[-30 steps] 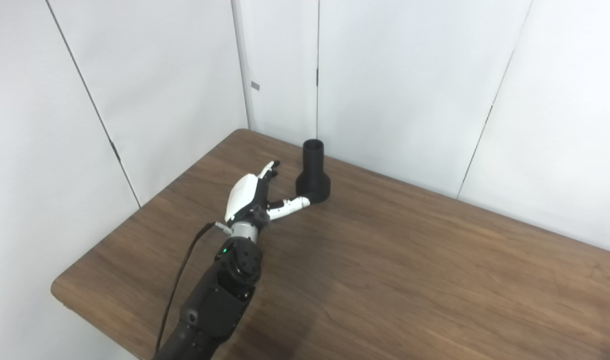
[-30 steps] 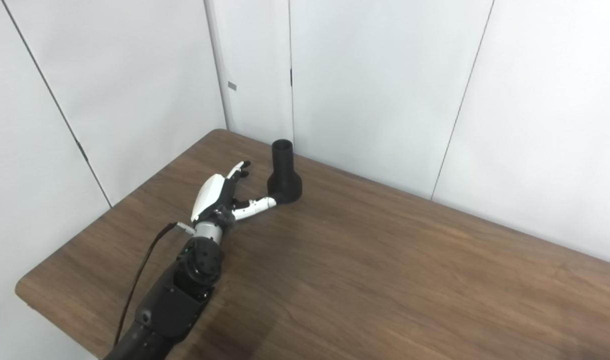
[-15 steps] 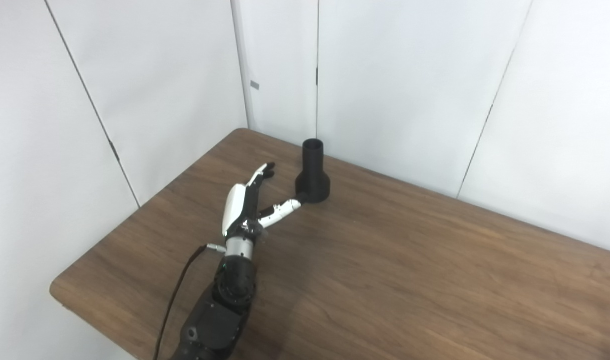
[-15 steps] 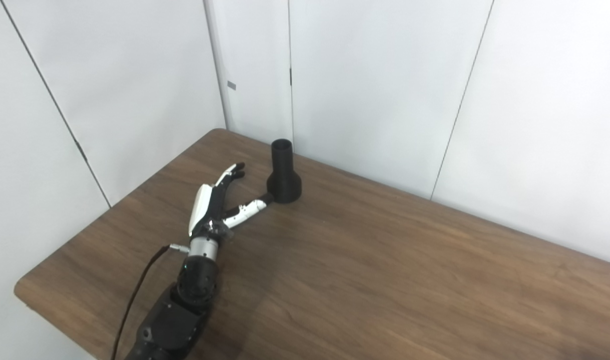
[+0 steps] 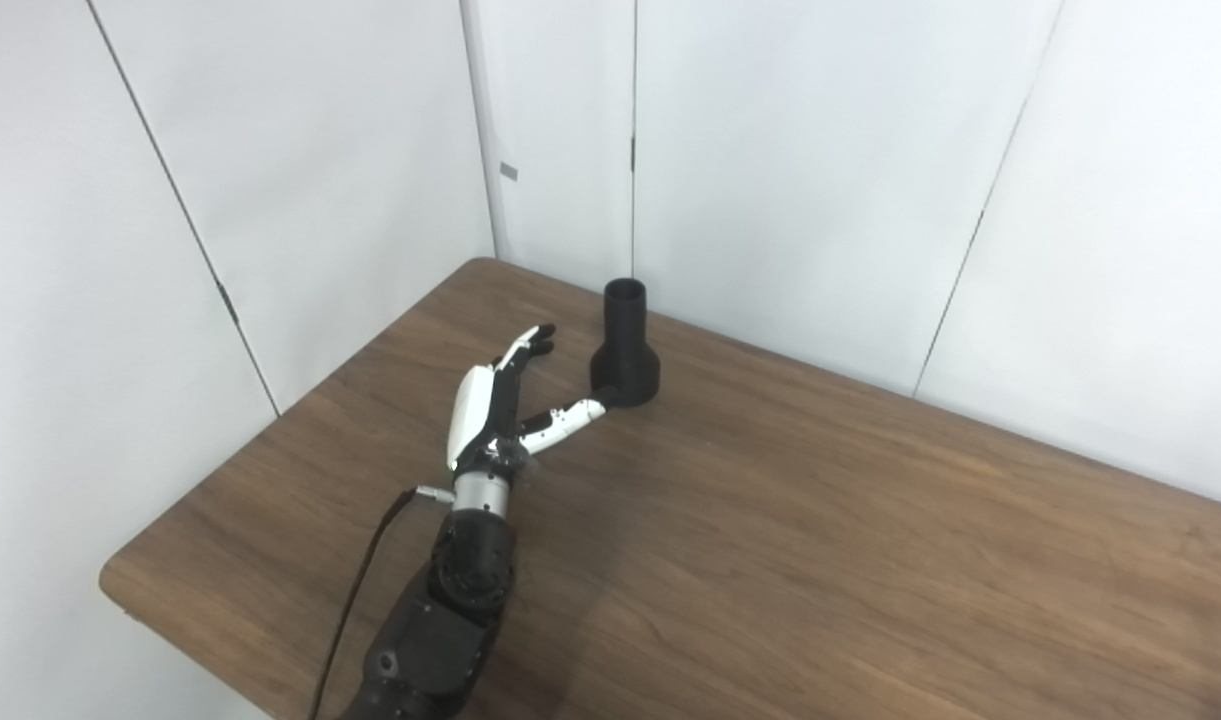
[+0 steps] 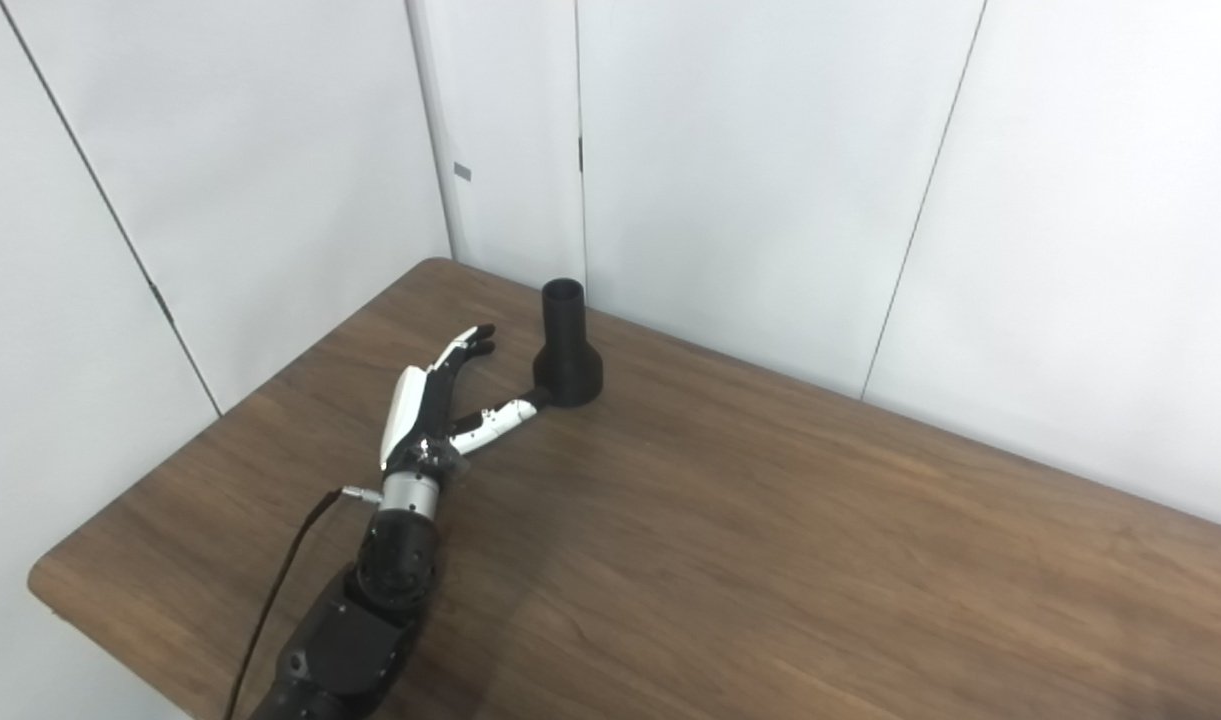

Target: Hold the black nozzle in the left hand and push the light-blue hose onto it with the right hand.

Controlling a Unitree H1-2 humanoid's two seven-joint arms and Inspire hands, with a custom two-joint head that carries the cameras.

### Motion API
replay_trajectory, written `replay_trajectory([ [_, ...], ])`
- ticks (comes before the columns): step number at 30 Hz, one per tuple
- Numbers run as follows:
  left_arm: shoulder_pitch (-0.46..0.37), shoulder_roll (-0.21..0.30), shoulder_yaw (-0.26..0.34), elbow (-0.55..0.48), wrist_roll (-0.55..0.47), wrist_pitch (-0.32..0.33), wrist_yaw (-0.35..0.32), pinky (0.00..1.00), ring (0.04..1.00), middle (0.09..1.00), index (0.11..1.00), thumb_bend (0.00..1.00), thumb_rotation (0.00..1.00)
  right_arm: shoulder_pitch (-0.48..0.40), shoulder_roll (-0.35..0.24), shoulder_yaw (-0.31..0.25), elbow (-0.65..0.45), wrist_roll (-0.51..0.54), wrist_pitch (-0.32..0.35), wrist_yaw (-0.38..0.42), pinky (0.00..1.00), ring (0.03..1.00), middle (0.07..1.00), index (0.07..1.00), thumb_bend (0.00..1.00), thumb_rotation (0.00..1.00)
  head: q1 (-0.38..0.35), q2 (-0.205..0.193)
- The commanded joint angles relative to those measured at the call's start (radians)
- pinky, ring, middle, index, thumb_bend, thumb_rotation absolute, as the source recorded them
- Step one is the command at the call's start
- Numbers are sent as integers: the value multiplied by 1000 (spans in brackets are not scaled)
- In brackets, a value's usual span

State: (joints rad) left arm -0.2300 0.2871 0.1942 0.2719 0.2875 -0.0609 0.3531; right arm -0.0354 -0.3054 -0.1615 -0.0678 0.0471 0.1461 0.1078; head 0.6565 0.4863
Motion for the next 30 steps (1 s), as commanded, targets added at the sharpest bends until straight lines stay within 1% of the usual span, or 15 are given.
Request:
replay_trajectory([
  [1,-20,20,2,-18,4,-14,3,1000,912,842,867,1000,570,-1,-20,-1,1,-22,1,-10,403,551,595,566,436,562,-5,2],
  [3,-18,22,-5,-16,21,0,3,1000,916,842,867,1000,576,1,-19,-1,-8,-23,8,-10,405,552,597,568,436,564,-9,2],
  [5,-16,23,-16,-11,42,17,5,1000,903,835,854,1000,556,4,-18,-1,-19,-25,21,-12,402,550,594,564,432,566,-11,3],
  [7,-13,23,-29,-21,68,54,7,1000,899,831,849,1000,546,7,-18,-2,-27,-23,33,-12,401,550,594,563,430,566,-15,5],
  [10,-18,24,-46,-5,105,93,14,1000,878,816,840,1000,526,10,-16,-5,-35,-18,42,-12,400,545,588,558,439,551,-19,8],
  [12,-29,27,-48,28,100,105,8,1000,875,818,843,1000,516,12,-16,-4,-44,-21,53,-13,398,540,585,556,451,553,-20,8],
  [13,-34,30,-50,42,97,113,2,1000,874,824,849,1000,526,12,-16,-4,-47,-20,56,-13,398,539,584,554,459,554,-22,9],
  [18,-46,52,-80,62,117,202,-36,1000,876,844,883,1000,569,15,-18,-5,-42,-19,49,-11,391,527,571,547,495,559,-28,11],
  [22,-58,56,-82,82,104,260,-61,1000,896,850,900,1000,553,19,-19,-4,-53,-18,53,-10,384,522,569,544,483,556,-30,14],
  [23,-64,57,-81,98,101,267,-62,1000,897,846,902,1000,548,20,-18,-6,-52,-14,51,-8,385,522,568,542,490,557,-32,15],
  [24,-68,58,-78,110,95,270,-63,1000,889,821,905,1000,552,21,-18,-6,-53,-12,50,-7,387,523,567,541,505,558,-33,15],
  [25,-70,55,-73,109,86,288,-70,1000,888,812,905,1000,551,22,-18,-6,-54,-13,50,-7,387,523,567,541,513,560,-34,16],
  [27,-72,52,-70,108,78,307,-79,1000,906,835,915,1000,531,25,-18,-6,-58,-13,51,-7,381,518,565,541,522,566,-37,18],
  [29,-72,53,-71,107,74,322,-91,1000,894,826,914,1000,531,27,-19,-4,-64,-14,55,-6,381,517,564,541,517,560,-40,20],
  [30,-73,54,-72,107,71,332,-102,1000,881,781,917,1000,529,28,-20,-3,-67,-14,56,-4,384,522,569,544,513,560,-40,20],
])
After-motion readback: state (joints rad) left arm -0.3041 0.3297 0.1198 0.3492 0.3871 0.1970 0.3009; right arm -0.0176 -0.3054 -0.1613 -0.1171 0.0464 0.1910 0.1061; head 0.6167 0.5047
